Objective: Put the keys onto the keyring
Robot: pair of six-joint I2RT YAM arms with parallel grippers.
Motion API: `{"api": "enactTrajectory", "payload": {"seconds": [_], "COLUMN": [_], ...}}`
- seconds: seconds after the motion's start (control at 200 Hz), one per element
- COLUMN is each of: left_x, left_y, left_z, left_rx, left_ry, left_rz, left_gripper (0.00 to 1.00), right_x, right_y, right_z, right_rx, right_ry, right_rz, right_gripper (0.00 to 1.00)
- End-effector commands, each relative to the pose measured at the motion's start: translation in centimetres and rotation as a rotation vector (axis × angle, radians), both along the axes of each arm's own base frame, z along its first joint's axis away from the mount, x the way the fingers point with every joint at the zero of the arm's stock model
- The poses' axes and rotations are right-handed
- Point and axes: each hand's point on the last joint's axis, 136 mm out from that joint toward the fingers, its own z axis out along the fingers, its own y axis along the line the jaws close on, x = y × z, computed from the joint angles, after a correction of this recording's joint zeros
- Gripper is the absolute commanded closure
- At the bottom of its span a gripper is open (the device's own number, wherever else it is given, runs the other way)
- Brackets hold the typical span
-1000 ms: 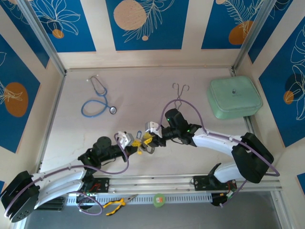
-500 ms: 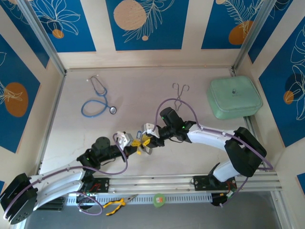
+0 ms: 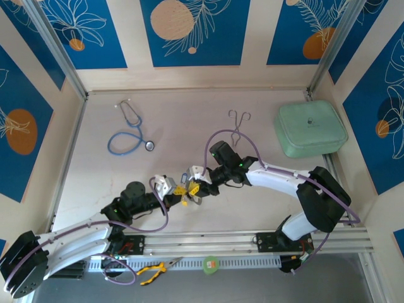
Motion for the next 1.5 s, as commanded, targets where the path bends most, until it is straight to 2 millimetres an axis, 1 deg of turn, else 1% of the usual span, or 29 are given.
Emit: {"api": "enactTrajectory", "payload": {"seconds": [0.0,0.06,0.2,0.47,0.635,0.77,0.955,1.015,1.1,1.18,1.285,1.496], "left_x": [-0.6,-0.6,-0.6,-0.6,-0.6,-0.6,-0.5,-0.5,-0.6,-0.6,-0.6,-0.6], "left_y": [-0.2,-0.2,-0.2,-0.2,-0.2,-0.2,-0.3,-0.3,-0.3,-0.3,-0.5,-0.5], "left_z": [0.4,0.4,0.6,0.7,0.8,0.9,1.0,1.0,0.9,0.8,0.8,0.9], "left_rx": [-0.013,-0.013,-0.018,-0.022,-0.023,-0.025,-0.031,-0.031,-0.033,-0.033,-0.038,-0.042], "left_ry": [-0.028,-0.027,-0.03,-0.034,-0.036,-0.043,-0.048,-0.047,-0.047,-0.043,-0.043,-0.041], "left_rz": [-0.035,-0.037,-0.035,-0.037,-0.035,-0.036,-0.035,-0.036,-0.039,-0.041,-0.047,-0.049], "left_gripper": [1.0,1.0,1.0,1.0,1.0,1.0,1.0,1.0,1.0,1.0,1.0,1.0], "right_x": [-0.5,-0.4,-0.3,-0.7,-0.8,-0.9,-1.6,-1.6,-1.2,-1.1,-1.3,-1.4], "right_y": [0.3,0.4,0.3,-0.3,-0.9,-0.9,0.0,0.1,0.0,-0.1,-0.1,0.3], "right_z": [0.5,0.6,0.6,-0.4,-1.1,-1.9,-0.9,-0.4,0.5,1.0,1.0,0.7], "right_rx": [0.016,0.017,0.015,-0.03,-0.069,-0.093,-0.046,-0.016,0.033,0.062,0.066,0.067], "right_ry": [0.028,0.026,0.024,0.044,0.051,0.063,0.093,0.099,0.102,0.098,0.111,0.116], "right_rz": [0.046,0.045,0.041,0.034,0.021,0.015,0.039,0.038,0.015,0.009,0.019,0.024], "right_gripper": [0.85,0.88,0.92,1.0,1.0,1.0,1.0,0.96,0.83,0.76,0.74,0.73]}}
